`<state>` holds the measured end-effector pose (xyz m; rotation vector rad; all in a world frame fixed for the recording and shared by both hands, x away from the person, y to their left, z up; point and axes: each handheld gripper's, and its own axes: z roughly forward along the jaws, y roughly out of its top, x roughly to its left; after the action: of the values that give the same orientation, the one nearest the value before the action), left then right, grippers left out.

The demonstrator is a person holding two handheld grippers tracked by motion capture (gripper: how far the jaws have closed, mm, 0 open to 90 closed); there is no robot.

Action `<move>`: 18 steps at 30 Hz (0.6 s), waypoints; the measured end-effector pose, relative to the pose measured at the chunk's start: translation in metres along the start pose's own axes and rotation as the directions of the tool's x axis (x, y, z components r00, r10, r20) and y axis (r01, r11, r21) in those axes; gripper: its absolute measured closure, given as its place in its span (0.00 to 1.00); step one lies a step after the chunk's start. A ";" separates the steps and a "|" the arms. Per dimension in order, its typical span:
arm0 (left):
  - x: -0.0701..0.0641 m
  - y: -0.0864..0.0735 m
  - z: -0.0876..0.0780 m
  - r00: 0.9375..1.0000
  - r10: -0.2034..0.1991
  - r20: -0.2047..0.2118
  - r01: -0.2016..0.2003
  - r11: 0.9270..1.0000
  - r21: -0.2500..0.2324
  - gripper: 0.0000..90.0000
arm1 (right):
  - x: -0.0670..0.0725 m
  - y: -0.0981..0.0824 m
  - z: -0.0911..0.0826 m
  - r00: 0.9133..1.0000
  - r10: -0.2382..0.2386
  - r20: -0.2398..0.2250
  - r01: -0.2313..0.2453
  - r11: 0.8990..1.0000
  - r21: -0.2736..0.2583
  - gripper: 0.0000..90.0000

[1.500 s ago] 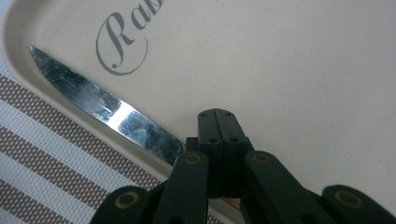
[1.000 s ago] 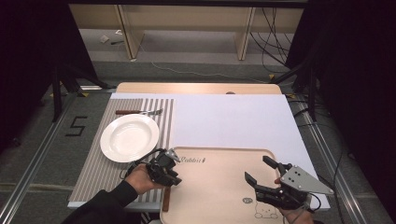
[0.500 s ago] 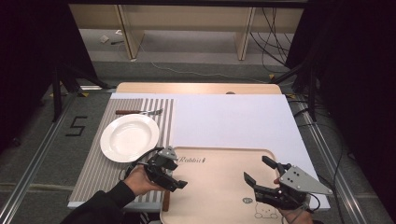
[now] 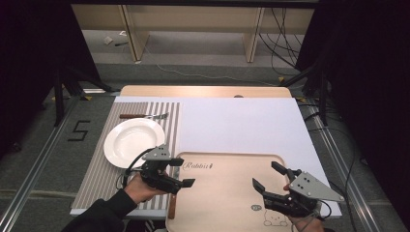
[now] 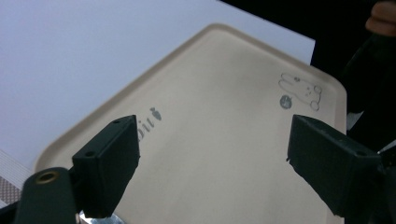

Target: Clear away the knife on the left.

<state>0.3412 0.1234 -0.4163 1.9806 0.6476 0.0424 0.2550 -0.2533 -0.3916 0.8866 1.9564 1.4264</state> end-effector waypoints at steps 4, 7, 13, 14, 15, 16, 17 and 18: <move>0.002 0.000 -0.008 1.000 -0.008 0.002 0.008 0.998 -0.064 0.19 | 0.000 0.000 0.000 1.000 -0.001 0.002 0.001 1.000 0.003 0.27; 0.003 -0.001 -0.012 1.000 -0.014 -0.008 0.013 0.997 -0.078 0.19 | 0.000 0.000 0.000 1.000 -0.001 0.003 0.001 1.000 0.002 0.27; 0.002 -0.005 -0.019 0.999 -0.010 -0.044 0.005 0.995 -0.103 0.19 | 0.000 0.000 0.000 1.000 -0.001 0.003 0.001 1.000 0.003 0.27; 0.002 -0.006 -0.020 0.999 -0.012 -0.047 0.007 0.994 -0.106 0.19 | 0.000 0.000 0.000 1.000 0.000 0.002 0.000 1.000 0.003 0.27; 0.002 -0.007 -0.020 0.999 -0.015 -0.048 0.009 0.994 -0.112 0.19 | 0.000 0.000 0.000 1.000 0.000 0.002 0.000 1.000 0.002 0.27; 0.002 -0.007 -0.021 0.999 -0.019 -0.046 0.013 0.993 -0.120 0.19 | 0.000 0.000 0.000 1.000 0.000 0.002 0.000 1.000 0.002 0.27; 0.002 -0.008 -0.022 0.999 -0.018 -0.047 0.012 0.992 -0.125 0.19 | 0.000 0.000 0.000 1.000 0.000 0.002 0.000 1.000 0.002 0.27; 0.001 -0.008 -0.022 0.999 -0.019 -0.046 0.013 0.991 -0.130 0.19 | 0.000 0.000 0.000 1.000 0.001 0.002 -0.001 1.000 0.002 0.27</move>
<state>0.3322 0.1451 -0.4126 1.8537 0.6748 0.1189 0.2548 -0.2531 -0.3918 0.8895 1.9565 1.4238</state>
